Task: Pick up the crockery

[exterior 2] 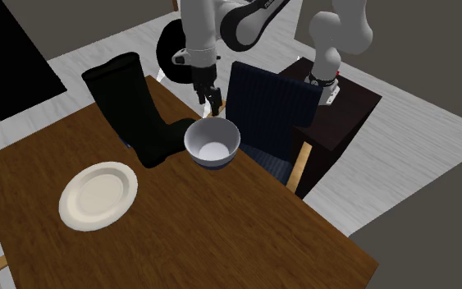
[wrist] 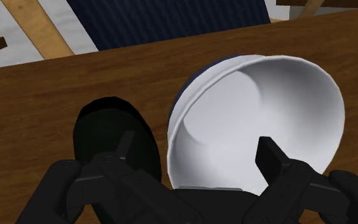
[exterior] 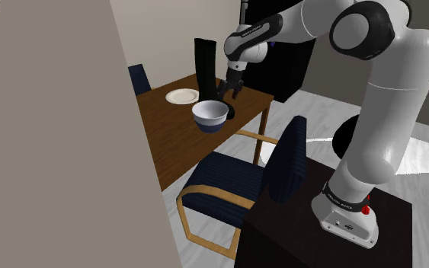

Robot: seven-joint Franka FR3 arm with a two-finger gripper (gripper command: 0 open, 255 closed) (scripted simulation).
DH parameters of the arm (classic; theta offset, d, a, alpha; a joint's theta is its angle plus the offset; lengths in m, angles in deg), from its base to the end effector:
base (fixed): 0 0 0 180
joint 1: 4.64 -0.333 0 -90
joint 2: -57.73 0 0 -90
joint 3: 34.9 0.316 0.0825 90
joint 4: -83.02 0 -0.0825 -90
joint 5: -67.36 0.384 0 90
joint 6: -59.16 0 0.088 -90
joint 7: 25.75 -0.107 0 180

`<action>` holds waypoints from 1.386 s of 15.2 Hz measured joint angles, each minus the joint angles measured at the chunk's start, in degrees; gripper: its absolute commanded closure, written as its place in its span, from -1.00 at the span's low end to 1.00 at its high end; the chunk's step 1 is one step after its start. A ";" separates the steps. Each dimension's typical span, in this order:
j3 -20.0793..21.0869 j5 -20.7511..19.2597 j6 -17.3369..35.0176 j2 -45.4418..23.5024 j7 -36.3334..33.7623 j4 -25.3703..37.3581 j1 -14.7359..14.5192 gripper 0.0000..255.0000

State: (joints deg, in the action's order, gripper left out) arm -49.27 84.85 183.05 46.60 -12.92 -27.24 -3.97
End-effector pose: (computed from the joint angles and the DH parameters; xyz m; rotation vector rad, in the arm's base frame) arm 0.5897 -0.1399 0.3990 -2.9327 0.2901 -0.1501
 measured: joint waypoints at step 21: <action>1.40 5.39 4.20 -11.71 4.09 6.30 1.96 1.00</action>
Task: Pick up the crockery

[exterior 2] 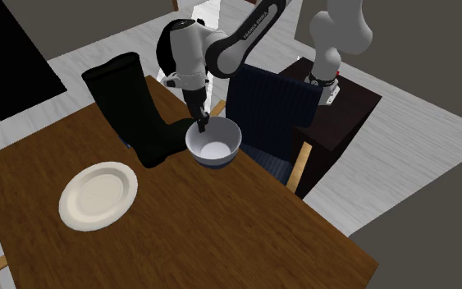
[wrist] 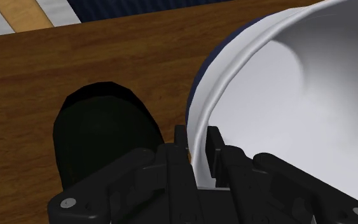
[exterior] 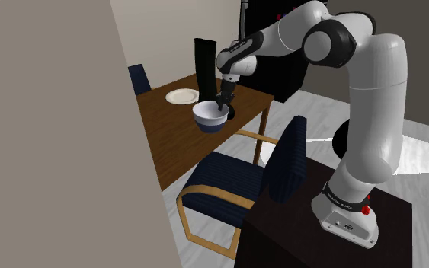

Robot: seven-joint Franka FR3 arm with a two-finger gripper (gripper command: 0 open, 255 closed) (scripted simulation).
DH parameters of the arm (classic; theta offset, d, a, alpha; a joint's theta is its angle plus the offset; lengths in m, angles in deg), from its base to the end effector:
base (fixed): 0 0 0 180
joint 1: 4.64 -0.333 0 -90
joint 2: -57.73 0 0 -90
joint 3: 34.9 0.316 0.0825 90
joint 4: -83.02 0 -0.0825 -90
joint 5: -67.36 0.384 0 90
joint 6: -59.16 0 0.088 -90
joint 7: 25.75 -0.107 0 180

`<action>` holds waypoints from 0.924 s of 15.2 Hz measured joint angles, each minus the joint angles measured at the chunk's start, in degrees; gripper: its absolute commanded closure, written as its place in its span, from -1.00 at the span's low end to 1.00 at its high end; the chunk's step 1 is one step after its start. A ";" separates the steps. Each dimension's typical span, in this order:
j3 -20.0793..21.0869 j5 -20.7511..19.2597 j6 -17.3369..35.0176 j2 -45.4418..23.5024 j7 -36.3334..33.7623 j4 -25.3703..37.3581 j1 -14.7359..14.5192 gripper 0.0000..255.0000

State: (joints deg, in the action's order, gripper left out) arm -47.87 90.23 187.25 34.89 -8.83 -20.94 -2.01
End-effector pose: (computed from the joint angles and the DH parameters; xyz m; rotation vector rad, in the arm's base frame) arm 0.6294 -0.1523 0.3301 -2.9125 0.2923 -0.1510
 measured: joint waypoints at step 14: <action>-0.93 -2.53 -6.92 4.13 -2.91 3.24 -0.46 1.00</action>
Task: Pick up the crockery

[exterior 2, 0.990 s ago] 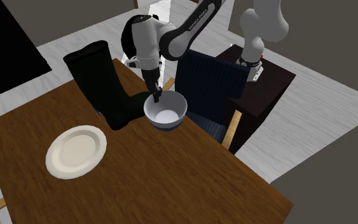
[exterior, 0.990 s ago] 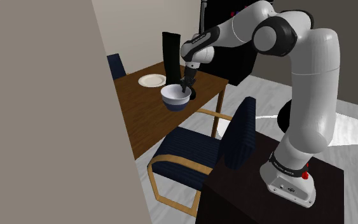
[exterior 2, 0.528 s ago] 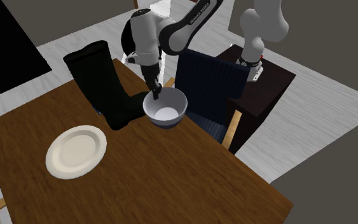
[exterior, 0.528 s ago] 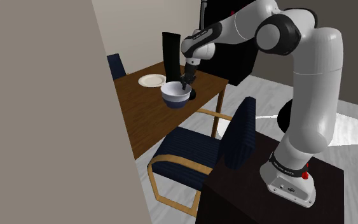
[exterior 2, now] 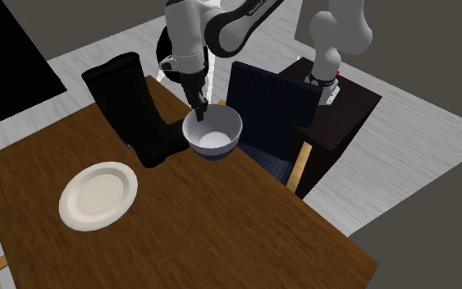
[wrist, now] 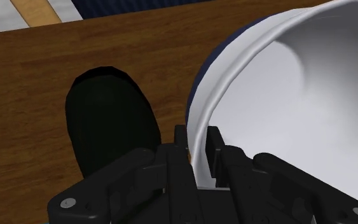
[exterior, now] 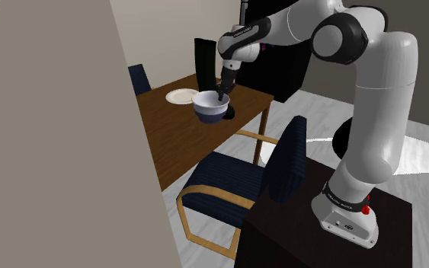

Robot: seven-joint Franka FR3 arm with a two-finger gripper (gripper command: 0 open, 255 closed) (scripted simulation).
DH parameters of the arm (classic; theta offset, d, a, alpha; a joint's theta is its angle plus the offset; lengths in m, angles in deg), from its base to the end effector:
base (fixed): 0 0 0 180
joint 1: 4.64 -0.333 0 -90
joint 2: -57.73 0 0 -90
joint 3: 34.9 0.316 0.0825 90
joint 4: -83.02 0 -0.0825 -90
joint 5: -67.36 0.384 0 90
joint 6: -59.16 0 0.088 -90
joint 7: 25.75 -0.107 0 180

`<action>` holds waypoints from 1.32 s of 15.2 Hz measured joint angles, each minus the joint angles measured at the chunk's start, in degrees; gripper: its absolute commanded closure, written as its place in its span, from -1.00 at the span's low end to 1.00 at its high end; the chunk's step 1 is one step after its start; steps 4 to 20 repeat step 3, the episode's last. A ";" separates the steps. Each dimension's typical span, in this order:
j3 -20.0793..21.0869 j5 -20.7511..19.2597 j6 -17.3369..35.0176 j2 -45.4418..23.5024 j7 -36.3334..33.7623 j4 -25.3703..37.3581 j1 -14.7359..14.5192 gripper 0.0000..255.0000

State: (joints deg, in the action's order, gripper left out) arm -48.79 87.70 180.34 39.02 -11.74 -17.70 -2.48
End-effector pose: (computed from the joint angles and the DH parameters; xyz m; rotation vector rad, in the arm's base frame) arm 0.6290 -0.1513 0.3916 -2.9122 0.2920 -0.1507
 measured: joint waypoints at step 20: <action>-0.18 -0.53 -1.62 0.92 -0.56 0.79 -0.04 1.00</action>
